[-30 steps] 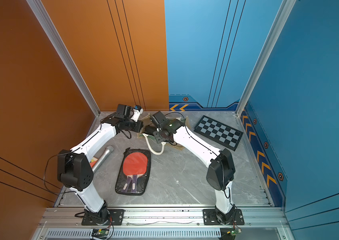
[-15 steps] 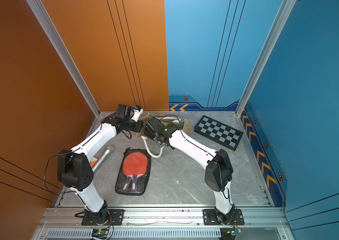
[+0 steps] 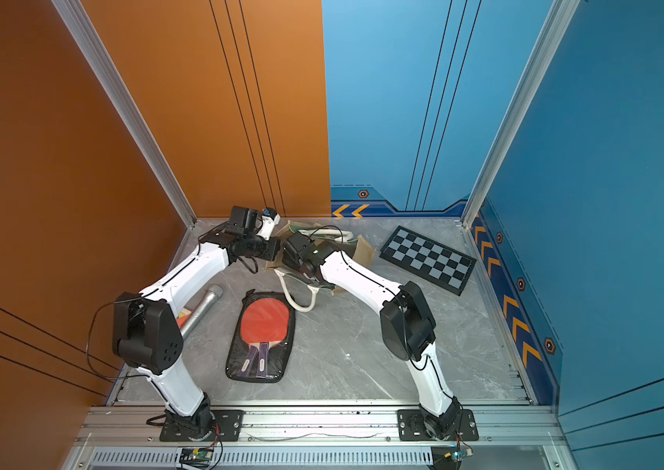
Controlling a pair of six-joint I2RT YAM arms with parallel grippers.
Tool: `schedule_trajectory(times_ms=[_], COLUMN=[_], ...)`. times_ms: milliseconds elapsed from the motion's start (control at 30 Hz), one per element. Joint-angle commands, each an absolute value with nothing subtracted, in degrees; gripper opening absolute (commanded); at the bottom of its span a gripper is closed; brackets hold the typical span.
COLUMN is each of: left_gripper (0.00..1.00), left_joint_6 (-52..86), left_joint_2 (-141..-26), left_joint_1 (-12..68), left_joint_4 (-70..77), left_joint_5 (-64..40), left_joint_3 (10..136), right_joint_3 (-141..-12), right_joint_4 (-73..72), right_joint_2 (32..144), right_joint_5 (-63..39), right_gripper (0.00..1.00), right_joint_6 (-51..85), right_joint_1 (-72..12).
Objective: Remove the ping pong set from the canvas bag
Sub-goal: Pick up the ping pong set from the canvas bag.
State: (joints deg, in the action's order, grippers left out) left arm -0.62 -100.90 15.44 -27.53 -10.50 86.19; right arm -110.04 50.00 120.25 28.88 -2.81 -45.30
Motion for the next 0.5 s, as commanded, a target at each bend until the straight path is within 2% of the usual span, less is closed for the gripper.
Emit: schedule_trajectory(times_ms=[0,167,333,467], left_gripper=[0.0,0.0,0.0,0.0], left_joint_6=[-0.62,-0.8,-0.79,-0.79], left_joint_2=[-99.85,-99.69,-99.47,-98.89], left_joint_1=[15.42,15.29,15.11,15.09], left_joint_4=[-28.54,-28.52,-28.56,-28.49], left_joint_5=[-10.39,-10.37,-11.21,-11.39], left_joint_3=[84.14,83.2,82.62,82.8], right_joint_3=[-112.39,-113.86,-116.87,-118.45], right_joint_4=[49.39,49.09,50.4,51.32], right_joint_2=[120.71,122.36,126.84,129.87], right_joint_5=[29.24,30.84,34.46,35.33], right_gripper=[0.37,0.38,0.48,0.51], right_joint_6=[-1.67,0.73,0.01,-1.03], right_joint_1=[-44.74,-44.73,-45.19,-45.08])
